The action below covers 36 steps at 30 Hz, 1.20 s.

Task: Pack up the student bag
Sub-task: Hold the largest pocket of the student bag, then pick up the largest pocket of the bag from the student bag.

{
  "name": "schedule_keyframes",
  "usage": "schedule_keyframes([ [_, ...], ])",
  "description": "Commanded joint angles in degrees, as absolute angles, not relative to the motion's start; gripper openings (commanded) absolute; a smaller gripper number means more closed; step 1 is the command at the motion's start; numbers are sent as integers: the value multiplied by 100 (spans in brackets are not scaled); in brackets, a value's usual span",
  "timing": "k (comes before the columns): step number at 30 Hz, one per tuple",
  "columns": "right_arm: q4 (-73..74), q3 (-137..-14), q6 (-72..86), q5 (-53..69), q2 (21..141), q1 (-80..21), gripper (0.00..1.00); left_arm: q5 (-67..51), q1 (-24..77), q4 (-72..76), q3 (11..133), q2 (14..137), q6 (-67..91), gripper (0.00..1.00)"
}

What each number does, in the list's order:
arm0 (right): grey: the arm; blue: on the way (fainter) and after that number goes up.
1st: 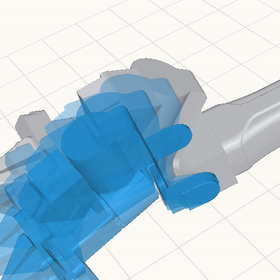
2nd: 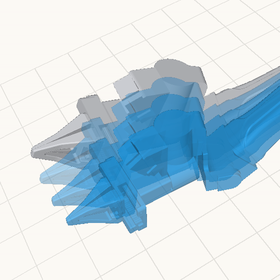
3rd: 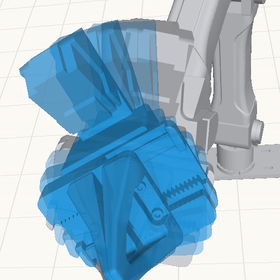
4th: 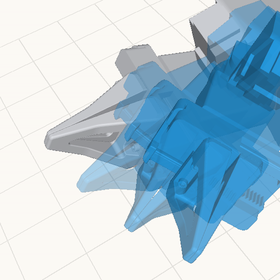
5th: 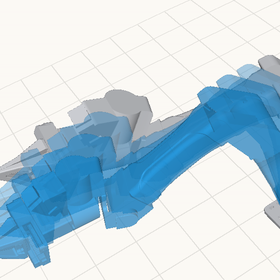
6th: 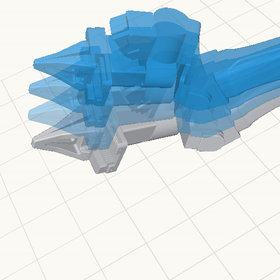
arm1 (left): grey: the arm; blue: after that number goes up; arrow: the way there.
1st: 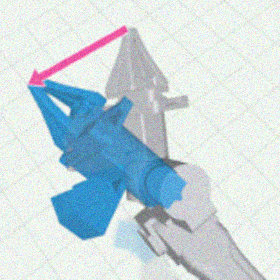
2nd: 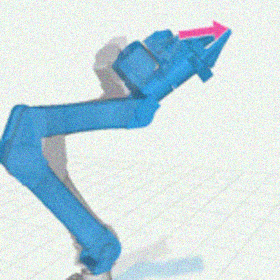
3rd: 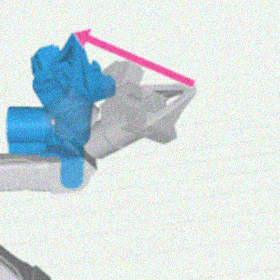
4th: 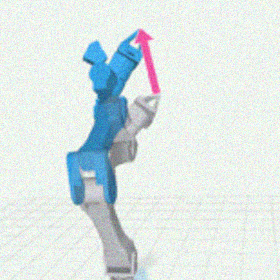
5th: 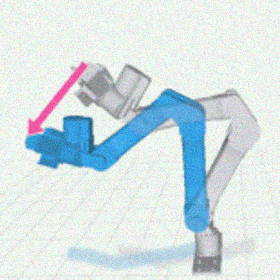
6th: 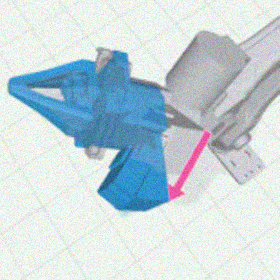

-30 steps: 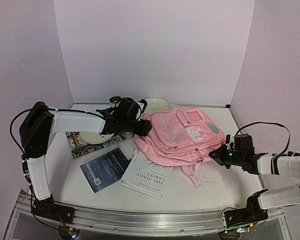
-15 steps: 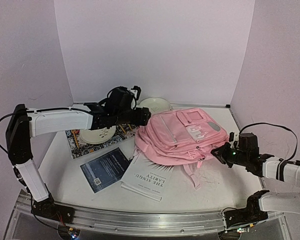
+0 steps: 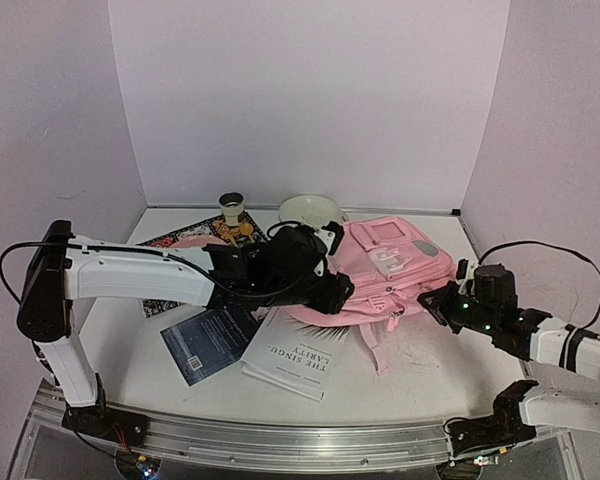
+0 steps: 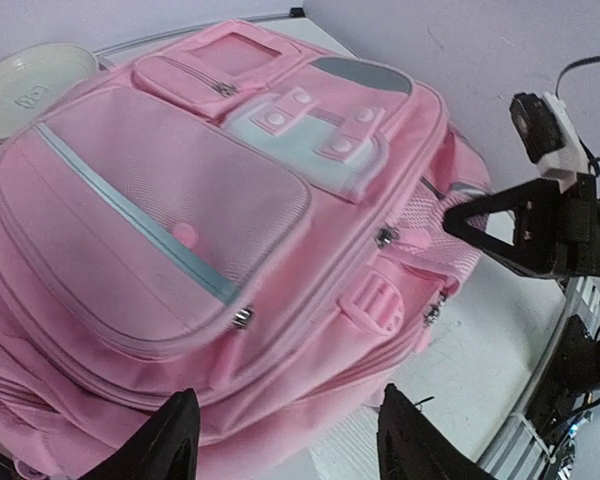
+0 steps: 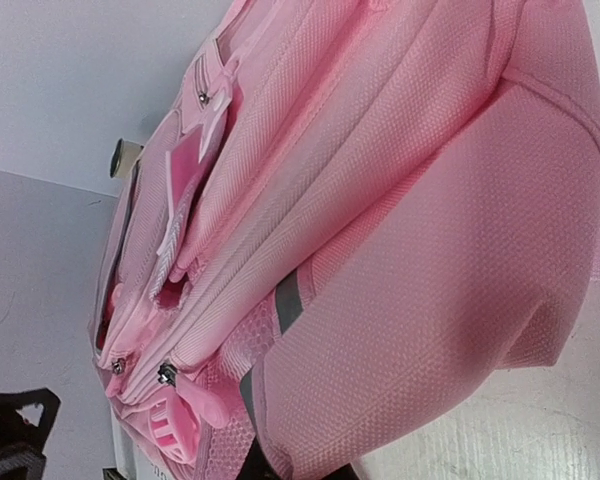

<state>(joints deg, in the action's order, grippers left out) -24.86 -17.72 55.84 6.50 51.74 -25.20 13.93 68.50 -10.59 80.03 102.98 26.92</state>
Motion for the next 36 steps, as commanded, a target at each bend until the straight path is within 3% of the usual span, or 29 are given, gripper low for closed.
schedule_keyframes([
  [1,-2904,-2233,5769,141,4931,-2738,0,1366,7180,-1028,8420,10497,2854,54],
  [13,-2801,-2497,5831,-285,5260,-3046,0,1368,7738,-1029,9028,11423,2837,42],
  [30,-2533,-2622,5897,-667,5155,-3463,0,2331,7744,-1005,9831,12452,2717,40],
  [36,-2491,-2608,5911,-690,5126,-3598,0,2654,7742,-831,9845,12483,2754,34],
])
